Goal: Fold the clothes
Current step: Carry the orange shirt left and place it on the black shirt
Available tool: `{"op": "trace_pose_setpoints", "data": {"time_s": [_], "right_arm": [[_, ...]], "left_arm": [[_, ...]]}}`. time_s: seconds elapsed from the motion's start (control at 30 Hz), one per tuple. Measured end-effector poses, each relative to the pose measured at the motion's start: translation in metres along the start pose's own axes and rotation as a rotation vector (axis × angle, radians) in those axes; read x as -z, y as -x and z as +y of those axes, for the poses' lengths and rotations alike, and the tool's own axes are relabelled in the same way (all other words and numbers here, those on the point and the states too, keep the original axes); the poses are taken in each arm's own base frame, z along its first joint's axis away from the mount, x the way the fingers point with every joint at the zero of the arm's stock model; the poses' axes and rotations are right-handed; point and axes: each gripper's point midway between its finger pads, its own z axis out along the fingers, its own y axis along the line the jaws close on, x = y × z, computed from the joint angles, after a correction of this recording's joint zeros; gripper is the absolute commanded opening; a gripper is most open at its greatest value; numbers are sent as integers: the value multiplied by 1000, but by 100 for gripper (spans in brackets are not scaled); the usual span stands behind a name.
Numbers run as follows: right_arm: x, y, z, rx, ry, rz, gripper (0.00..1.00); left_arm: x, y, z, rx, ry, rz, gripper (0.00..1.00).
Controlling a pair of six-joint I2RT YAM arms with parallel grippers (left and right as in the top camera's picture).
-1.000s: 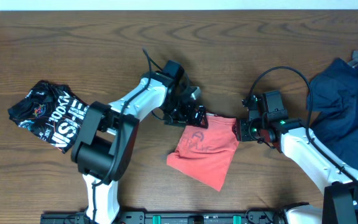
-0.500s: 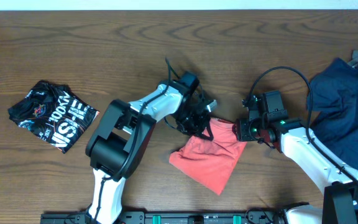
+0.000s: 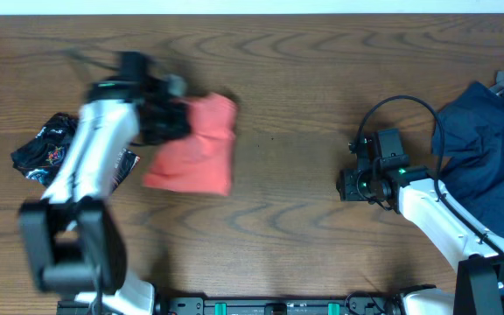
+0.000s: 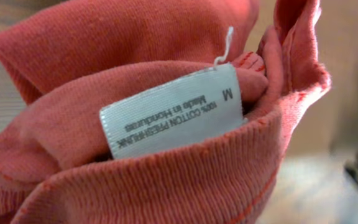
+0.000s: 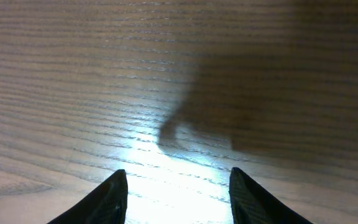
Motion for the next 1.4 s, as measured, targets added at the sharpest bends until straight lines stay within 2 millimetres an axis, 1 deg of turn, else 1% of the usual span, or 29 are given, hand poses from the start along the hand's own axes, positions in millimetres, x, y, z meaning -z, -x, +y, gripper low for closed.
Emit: {"op": "trace_pose_setpoints", "data": {"time_s": [0.07, 0.1, 0.17, 0.2, 0.33, 0.37, 0.43, 0.47, 0.57, 0.63, 0.97, 1.03, 1.1, 1.17, 1.2, 1.23, 1.27, 1.33, 1.4], "right_arm": [[0, -1, -1, 0, -6, 2, 51], [0, -1, -1, -1, -8, 2, 51], [0, -1, -2, -1, -10, 2, 51], [0, -1, -2, -1, -11, 2, 51], [0, -2, -2, -1, -12, 8, 51], [0, -3, -3, -2, -14, 12, 51], [0, -3, -3, -2, -14, 13, 51], [0, -4, -3, -2, -15, 14, 51], [0, -4, -3, -3, -17, 15, 51], [0, -4, -3, -3, -17, 15, 51], [0, -10, -4, -6, -22, 41, 52], [0, -10, -4, -6, -22, 40, 52], [0, -10, -4, -6, -22, 38, 52], [0, -9, -4, -5, -21, 36, 56], [0, -9, -4, -5, -21, 35, 62], [0, -8, -4, -2, -19, 32, 69], [0, -7, -3, -2, -14, 27, 82], [0, 0, 2, 5, 14, 2, 99], [0, 6, 9, 11, 50, -23, 99]], "left_arm": [[35, 16, 34, 84, 47, -111, 6], [47, 20, 48, 117, 64, -148, 6], [74, 26, 84, 201, 113, -225, 6], [81, 27, 96, 229, 130, -246, 6], [111, 27, 157, 362, 218, -333, 7], [116, 27, 168, 387, 230, -354, 13], [131, 26, 193, 454, 264, -407, 81], [136, 26, 201, 482, 270, -425, 98], [150, 22, 222, 573, 283, -474, 98], [153, 20, 228, 609, 284, -485, 98], [152, 20, 226, 650, 269, -491, 98], [150, 22, 221, 643, 256, -487, 98], [145, 25, 212, 625, 238, -474, 98], [136, 29, 197, 592, 219, -450, 98], [130, 32, 185, 564, 209, -435, 98], [124, 35, 175, 535, 199, -422, 98], [116, 39, 161, 495, 188, -405, 98], [98, 45, 125, 392, 165, -362, 98], [80, 46, 89, 287, 144, -317, 98]]}}
